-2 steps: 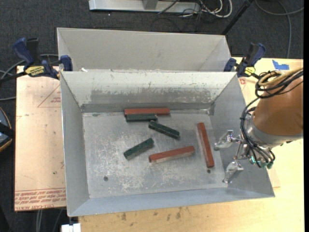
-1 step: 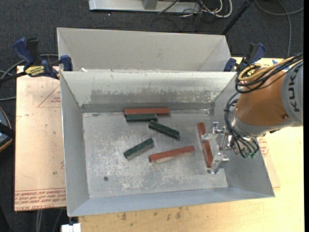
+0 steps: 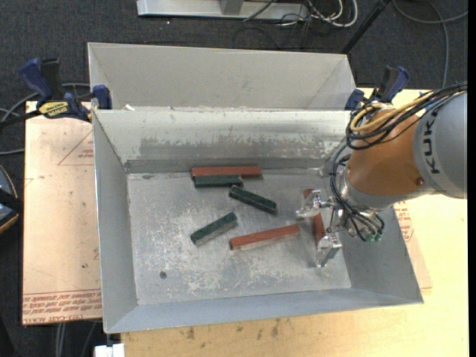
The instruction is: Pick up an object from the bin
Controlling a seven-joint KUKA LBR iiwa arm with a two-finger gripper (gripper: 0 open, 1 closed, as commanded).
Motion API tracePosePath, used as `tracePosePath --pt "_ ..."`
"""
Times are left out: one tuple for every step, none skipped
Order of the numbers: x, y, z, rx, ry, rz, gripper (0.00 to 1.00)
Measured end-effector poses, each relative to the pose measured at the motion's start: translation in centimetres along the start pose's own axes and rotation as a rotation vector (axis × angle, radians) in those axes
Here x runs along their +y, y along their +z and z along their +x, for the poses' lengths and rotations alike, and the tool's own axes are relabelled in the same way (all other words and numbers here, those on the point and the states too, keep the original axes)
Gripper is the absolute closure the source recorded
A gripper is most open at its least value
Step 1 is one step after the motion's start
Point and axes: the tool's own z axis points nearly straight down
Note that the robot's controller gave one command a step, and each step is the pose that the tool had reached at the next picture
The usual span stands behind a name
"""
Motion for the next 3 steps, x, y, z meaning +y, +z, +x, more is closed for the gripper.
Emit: tracePosePath --pt "4.6 0.8 -1.4 -0.01 0.052 0.005 1.0" --pt "4.6 0.8 -1.4 -0.01 0.052 0.005 1.0" --pt "4.7 -12.9 -0.9 0.001 0.137 0.001 1.0"
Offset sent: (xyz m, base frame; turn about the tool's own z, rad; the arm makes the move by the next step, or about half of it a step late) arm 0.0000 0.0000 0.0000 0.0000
